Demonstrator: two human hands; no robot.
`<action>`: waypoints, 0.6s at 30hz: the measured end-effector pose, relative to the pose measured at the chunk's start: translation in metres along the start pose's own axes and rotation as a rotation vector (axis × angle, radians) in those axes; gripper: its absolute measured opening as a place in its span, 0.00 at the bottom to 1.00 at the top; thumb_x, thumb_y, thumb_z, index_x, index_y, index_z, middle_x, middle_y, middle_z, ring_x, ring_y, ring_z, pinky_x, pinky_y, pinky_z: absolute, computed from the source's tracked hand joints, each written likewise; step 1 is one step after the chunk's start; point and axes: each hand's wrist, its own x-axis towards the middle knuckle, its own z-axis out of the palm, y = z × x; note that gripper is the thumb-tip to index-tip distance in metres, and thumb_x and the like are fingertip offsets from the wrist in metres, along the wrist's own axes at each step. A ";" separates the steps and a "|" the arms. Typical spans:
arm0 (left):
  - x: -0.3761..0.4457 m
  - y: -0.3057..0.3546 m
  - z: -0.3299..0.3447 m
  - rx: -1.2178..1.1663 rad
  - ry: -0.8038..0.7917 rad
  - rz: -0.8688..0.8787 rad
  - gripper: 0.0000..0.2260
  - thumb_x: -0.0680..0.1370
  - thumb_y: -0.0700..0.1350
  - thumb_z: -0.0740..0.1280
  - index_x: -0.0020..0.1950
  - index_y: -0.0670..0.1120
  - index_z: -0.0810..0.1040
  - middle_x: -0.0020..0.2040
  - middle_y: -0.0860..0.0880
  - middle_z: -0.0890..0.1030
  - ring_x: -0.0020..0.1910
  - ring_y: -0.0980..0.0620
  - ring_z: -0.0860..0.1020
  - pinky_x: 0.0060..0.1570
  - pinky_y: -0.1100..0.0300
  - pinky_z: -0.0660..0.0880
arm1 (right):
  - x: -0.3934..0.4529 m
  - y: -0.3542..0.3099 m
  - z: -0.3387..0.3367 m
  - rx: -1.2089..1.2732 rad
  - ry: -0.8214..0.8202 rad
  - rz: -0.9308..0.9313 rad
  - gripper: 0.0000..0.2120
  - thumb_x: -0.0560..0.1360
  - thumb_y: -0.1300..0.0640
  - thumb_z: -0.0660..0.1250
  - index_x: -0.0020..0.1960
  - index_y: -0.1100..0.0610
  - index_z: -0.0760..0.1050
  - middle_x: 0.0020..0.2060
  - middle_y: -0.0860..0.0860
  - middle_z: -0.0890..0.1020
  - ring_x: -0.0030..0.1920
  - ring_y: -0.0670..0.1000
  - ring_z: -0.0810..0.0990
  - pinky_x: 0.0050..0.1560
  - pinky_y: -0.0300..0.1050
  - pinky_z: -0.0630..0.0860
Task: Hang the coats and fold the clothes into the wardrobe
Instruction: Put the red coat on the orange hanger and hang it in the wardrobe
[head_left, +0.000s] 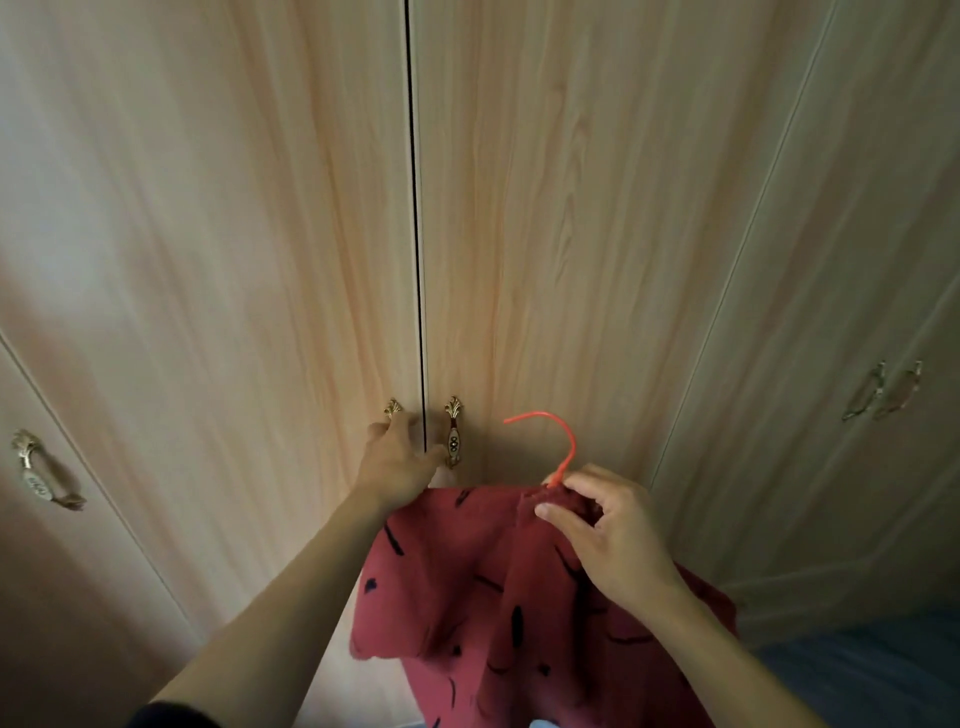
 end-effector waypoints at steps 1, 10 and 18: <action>0.001 -0.001 0.001 0.003 0.016 0.014 0.26 0.76 0.49 0.70 0.73 0.49 0.67 0.68 0.41 0.69 0.69 0.44 0.68 0.66 0.57 0.65 | 0.001 0.001 0.000 0.006 0.001 0.004 0.08 0.70 0.48 0.72 0.45 0.51 0.83 0.39 0.45 0.82 0.43 0.46 0.82 0.45 0.51 0.78; -0.043 -0.005 0.006 0.055 0.121 0.115 0.37 0.66 0.47 0.74 0.71 0.60 0.61 0.55 0.45 0.76 0.51 0.47 0.73 0.47 0.58 0.69 | -0.014 0.011 0.003 0.039 -0.077 -0.028 0.06 0.70 0.49 0.72 0.43 0.51 0.82 0.38 0.46 0.81 0.41 0.47 0.81 0.44 0.52 0.77; -0.144 -0.016 -0.008 0.349 0.220 0.176 0.36 0.78 0.50 0.68 0.79 0.64 0.50 0.50 0.47 0.70 0.41 0.47 0.71 0.46 0.58 0.69 | -0.057 0.008 -0.012 0.099 -0.172 -0.087 0.06 0.71 0.52 0.75 0.47 0.49 0.84 0.38 0.43 0.80 0.41 0.45 0.81 0.44 0.50 0.78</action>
